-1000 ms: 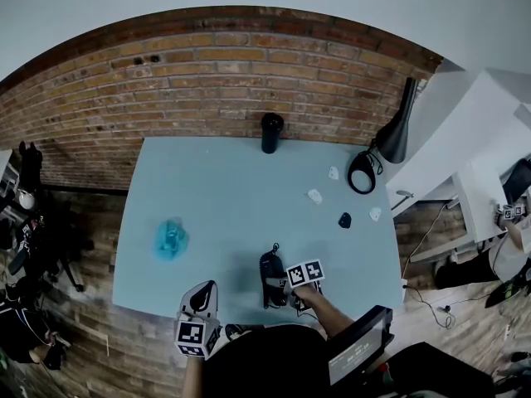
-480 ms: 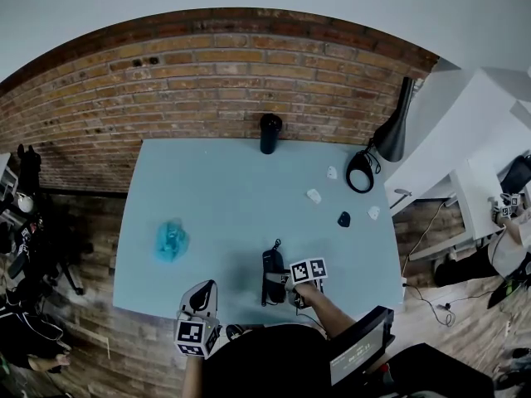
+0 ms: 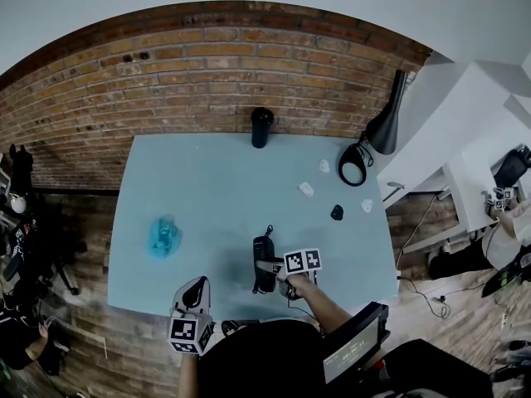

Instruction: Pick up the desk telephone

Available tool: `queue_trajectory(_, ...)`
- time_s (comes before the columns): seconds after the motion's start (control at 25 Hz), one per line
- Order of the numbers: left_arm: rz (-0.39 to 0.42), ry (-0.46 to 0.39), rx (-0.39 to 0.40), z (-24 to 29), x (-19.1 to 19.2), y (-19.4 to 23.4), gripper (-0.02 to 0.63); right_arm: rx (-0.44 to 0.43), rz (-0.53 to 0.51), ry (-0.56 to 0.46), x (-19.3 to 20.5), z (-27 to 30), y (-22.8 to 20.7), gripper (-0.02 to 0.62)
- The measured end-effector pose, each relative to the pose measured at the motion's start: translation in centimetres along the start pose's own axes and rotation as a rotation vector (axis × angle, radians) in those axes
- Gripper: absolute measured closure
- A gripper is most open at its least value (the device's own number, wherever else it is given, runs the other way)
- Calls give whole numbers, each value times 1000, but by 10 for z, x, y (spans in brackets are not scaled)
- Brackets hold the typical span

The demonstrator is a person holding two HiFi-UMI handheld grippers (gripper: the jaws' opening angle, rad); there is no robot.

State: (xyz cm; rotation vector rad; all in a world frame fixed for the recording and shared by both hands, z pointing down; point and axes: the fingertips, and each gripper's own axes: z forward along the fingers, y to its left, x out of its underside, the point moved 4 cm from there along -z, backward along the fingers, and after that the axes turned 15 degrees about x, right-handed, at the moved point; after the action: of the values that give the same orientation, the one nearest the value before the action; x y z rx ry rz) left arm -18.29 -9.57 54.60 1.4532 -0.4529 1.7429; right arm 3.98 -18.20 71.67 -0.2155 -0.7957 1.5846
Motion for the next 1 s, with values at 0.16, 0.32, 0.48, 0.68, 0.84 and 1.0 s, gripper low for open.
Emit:
queue_trajectory(0.16, -1, 2, 1, -1, 0, -1, 580, -26, -12, -34, -6, -3, 10, 311)
queue_trajectory(0.32, -6, 0, -4, -2, 1, 0, 580, -58, -13, -75, -15, -7, 20, 311)
queue_trajectory(0.48, -13, 1, -2, 0, 2, 1, 580, -103, -24, -115, -30, -15, 35, 311)
queue_trajectory(0.68, -11, 6, 8, 3, 4, -2, 580, -158, -34, -174, -46, -26, 55, 311)
queue_trajectory(0.84, -11, 4, 14, 5, 3, -3, 580, -178, -54, -206, -57, -37, 69, 311)
queue_trajectory(1.0, -9, -3, 1, 4, 2, 1, 580, -203, -84, -243, -69, -43, 83, 313)
